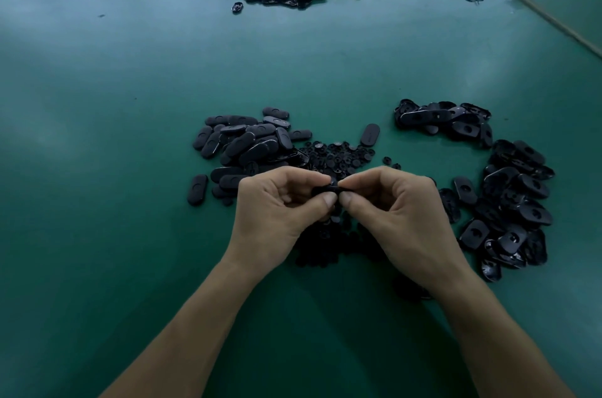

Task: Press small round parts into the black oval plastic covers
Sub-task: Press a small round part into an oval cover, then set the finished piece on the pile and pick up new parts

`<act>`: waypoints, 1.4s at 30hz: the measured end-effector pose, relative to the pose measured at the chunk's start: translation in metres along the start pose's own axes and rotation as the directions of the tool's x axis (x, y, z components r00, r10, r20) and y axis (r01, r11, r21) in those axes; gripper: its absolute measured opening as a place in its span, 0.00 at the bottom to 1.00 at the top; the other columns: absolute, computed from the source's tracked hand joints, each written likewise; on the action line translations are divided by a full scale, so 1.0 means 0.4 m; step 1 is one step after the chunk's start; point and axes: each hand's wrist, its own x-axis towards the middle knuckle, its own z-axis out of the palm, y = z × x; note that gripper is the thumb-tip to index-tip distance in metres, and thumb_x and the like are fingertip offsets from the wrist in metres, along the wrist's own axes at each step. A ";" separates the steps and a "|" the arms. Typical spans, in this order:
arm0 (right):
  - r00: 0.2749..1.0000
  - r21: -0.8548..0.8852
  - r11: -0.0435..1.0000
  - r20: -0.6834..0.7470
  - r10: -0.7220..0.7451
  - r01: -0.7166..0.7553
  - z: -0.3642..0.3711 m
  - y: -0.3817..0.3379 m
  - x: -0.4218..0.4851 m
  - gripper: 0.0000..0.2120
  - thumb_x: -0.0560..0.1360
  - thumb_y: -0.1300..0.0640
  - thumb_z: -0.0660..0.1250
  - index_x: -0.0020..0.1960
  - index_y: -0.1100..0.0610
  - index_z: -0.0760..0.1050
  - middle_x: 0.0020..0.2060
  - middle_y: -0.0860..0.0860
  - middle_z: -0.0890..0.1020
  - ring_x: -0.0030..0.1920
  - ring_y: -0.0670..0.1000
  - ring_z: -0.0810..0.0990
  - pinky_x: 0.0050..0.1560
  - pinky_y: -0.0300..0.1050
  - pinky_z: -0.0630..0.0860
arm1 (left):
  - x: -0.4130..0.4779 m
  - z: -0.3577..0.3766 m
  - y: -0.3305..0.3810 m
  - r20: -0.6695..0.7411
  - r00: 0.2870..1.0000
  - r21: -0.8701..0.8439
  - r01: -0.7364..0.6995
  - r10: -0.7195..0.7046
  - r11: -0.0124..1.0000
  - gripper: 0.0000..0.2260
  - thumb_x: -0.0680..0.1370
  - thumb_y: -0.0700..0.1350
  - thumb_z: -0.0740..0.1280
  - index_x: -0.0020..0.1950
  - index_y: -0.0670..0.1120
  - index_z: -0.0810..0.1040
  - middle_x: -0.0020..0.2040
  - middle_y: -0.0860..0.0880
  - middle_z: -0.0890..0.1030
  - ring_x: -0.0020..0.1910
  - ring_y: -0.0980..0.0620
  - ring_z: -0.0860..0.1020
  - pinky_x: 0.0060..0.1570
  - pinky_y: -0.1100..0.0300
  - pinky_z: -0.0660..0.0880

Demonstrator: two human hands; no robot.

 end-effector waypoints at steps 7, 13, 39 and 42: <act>0.999 0.008 1.000 0.040 -0.001 0.001 -0.008 0.007 0.003 0.07 0.74 0.62 0.74 0.48 0.50 0.84 0.39 0.44 0.86 0.40 0.43 0.84 0.42 0.35 0.78 | 0.000 0.000 -0.002 0.030 1.000 0.029 -0.007 0.006 1.000 0.11 0.69 0.37 0.77 0.43 0.53 0.86 0.35 0.51 0.85 0.32 0.56 0.83 0.36 0.66 0.79; 1.000 0.019 1.000 0.026 -0.003 0.003 -0.011 0.008 0.005 0.07 0.74 0.62 0.74 0.48 0.50 0.83 0.39 0.44 0.86 0.41 0.44 0.85 0.43 0.37 0.79 | 0.000 -0.004 -0.007 0.041 0.999 0.019 0.000 0.000 1.000 0.11 0.71 0.35 0.77 0.46 0.51 0.86 0.38 0.46 0.86 0.35 0.50 0.85 0.39 0.61 0.81; 0.973 -0.678 0.700 -0.198 0.119 -0.224 -0.064 0.028 0.004 0.15 0.79 0.55 0.65 0.65 0.47 0.77 0.61 0.49 0.76 0.64 0.54 0.67 0.60 0.49 0.62 | -0.004 -0.005 -0.001 0.006 0.997 -0.180 -0.069 0.072 0.981 0.05 0.75 0.35 0.72 0.49 0.42 0.83 0.37 0.45 0.83 0.37 0.46 0.84 0.38 0.58 0.82; 0.975 -0.661 0.726 -0.214 0.058 -0.189 -0.063 0.026 0.005 0.14 0.79 0.58 0.66 0.64 0.51 0.80 0.59 0.52 0.79 0.61 0.57 0.71 0.63 0.51 0.67 | -0.003 -0.004 0.009 -0.024 0.996 -0.218 -0.085 0.082 0.972 0.05 0.75 0.37 0.73 0.49 0.44 0.83 0.38 0.45 0.83 0.38 0.46 0.85 0.38 0.59 0.81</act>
